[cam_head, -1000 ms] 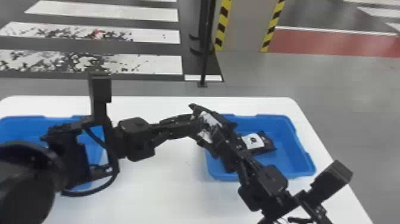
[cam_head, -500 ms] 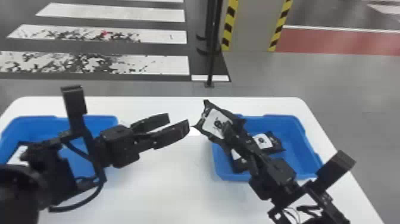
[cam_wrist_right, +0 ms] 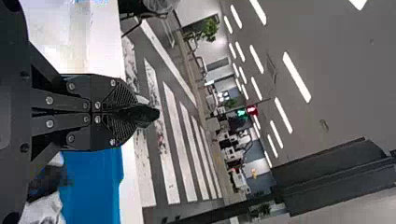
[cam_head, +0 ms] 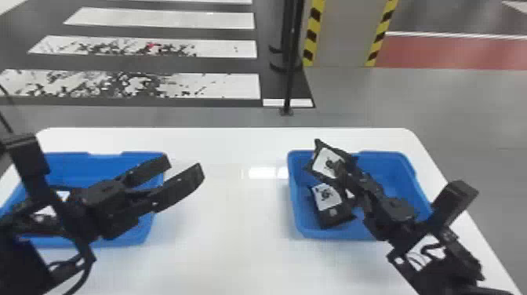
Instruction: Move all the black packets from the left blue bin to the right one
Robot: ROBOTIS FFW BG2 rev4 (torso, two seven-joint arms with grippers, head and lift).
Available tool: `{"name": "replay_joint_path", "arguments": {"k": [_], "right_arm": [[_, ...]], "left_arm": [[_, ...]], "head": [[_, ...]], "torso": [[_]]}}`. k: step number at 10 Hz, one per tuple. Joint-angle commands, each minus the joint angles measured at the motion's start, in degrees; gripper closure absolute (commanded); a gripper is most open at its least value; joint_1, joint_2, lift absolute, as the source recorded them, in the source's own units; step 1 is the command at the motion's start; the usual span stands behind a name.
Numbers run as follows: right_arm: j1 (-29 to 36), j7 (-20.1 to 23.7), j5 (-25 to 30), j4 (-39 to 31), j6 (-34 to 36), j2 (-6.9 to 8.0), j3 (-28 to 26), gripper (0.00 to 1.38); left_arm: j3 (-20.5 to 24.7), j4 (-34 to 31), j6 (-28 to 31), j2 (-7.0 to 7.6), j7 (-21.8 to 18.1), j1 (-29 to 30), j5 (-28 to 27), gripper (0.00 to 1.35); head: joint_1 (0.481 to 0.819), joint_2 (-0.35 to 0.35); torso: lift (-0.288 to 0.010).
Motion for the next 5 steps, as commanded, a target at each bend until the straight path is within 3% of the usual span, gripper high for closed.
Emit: {"name": "replay_joint_path", "arguments": {"k": [1,2,3,4,5], "right_arm": [[-1.6,0.0,2.2,3.6,1.6,0.0,-3.4,1.21],[-1.2,0.0,2.2,3.0,1.6,-0.09,-4.3,0.9],[-0.2,0.0,2.9,1.5,1.6,0.0,-4.7,0.47],[2.5,-1.1,4.0,-1.5,0.5,0.53,-5.2,0.15],[6.8,-3.3,5.9,-7.1,0.0,1.4,-5.5,0.08]], "left_arm": [[2.7,-0.4,-0.7,-0.14,0.0,1.5,-0.7,0.13],[4.6,-1.1,2.2,-0.14,0.0,1.9,-2.3,0.13],[6.0,-1.7,1.9,0.12,-0.2,2.5,-4.1,0.14],[7.8,-1.7,1.9,0.12,-0.3,2.5,-6.6,0.15],[10.1,-1.7,2.5,-0.23,-0.2,2.4,-9.0,0.16]], "head": [[0.695,-0.062],[0.695,-0.072],[0.695,-0.076],[0.695,-0.064],[0.695,-0.056]], "torso": [[-0.154],[-0.154],[-0.154],[-0.154],[-0.154]]}}
